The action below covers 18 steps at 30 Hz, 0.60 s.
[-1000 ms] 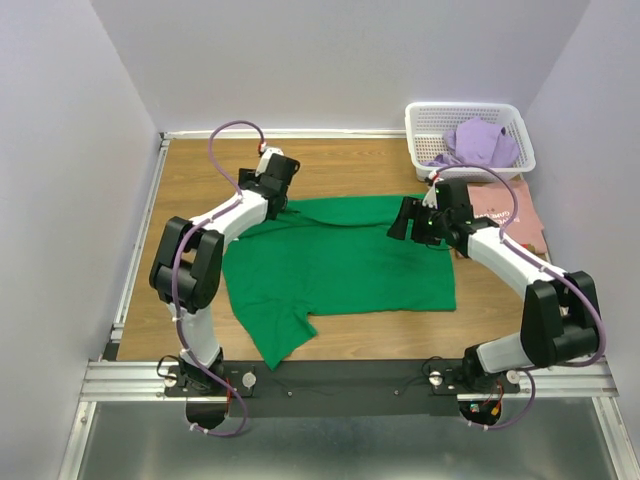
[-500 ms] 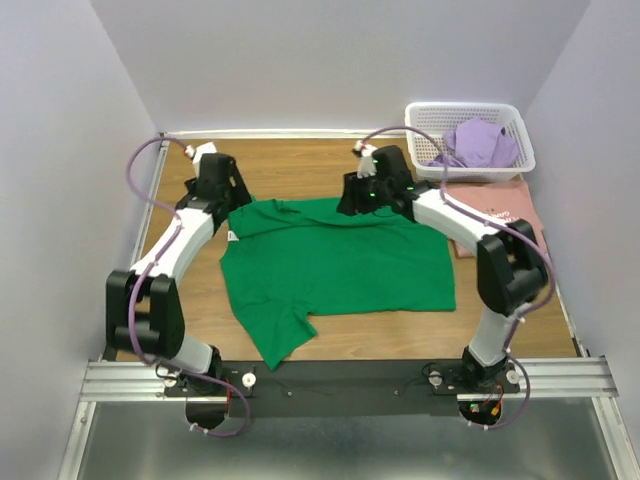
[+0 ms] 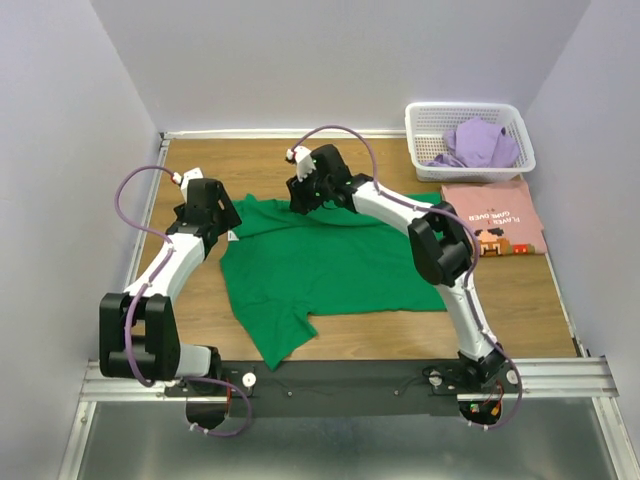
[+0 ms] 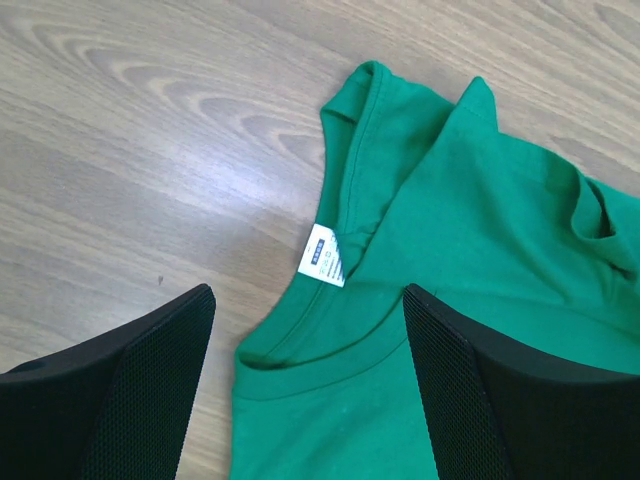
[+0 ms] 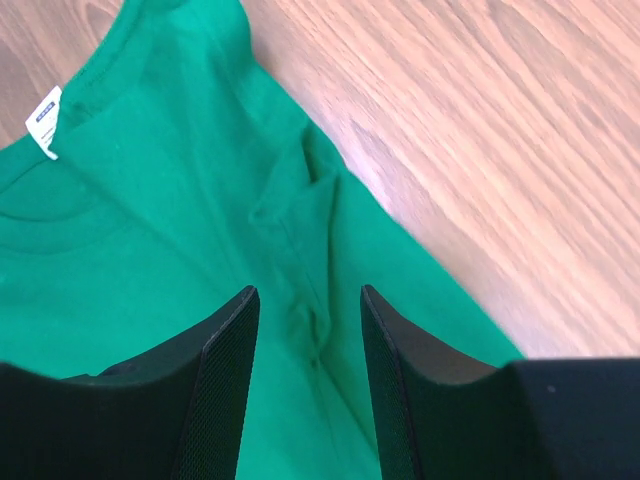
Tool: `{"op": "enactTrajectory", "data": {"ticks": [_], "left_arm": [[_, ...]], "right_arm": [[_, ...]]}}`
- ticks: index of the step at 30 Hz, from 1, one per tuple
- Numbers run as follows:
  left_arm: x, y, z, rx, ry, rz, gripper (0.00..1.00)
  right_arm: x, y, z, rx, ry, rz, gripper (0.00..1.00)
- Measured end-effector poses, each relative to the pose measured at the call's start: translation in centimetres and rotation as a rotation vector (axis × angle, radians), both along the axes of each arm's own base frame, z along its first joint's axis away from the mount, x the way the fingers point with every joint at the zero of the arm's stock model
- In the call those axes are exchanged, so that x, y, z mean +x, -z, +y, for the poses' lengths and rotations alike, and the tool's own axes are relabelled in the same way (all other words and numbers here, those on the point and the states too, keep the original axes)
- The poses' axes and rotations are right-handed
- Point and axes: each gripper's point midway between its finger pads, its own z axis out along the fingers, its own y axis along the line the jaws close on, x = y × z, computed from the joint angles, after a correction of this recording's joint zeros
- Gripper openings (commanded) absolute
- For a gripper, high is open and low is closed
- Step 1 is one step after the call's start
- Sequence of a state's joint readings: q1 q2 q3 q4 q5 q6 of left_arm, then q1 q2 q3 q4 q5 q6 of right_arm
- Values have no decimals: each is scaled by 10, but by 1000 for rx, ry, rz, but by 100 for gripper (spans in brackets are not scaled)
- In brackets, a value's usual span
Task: Fold and stack the t-shirts
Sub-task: Fold the tshirt
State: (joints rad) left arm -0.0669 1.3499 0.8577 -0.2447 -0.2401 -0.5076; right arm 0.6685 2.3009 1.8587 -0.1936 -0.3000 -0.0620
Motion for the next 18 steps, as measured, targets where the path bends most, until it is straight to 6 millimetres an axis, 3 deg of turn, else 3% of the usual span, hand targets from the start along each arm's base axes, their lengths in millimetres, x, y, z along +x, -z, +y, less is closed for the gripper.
{"op": "enactTrajectory", "data": {"ticks": [8,13,18], "left_arm": [[5,1,-3,-11,14,-11,84],[6,0,-4,-14,17,-17,84],[7,-1,-6,-20,25,-22,84]], "right_arm": [[3,11,32,-16,-54,-55,47],[5,20,38,-34,-49,-68,43],[9,26,35,-54,-32,-77,34]]}}
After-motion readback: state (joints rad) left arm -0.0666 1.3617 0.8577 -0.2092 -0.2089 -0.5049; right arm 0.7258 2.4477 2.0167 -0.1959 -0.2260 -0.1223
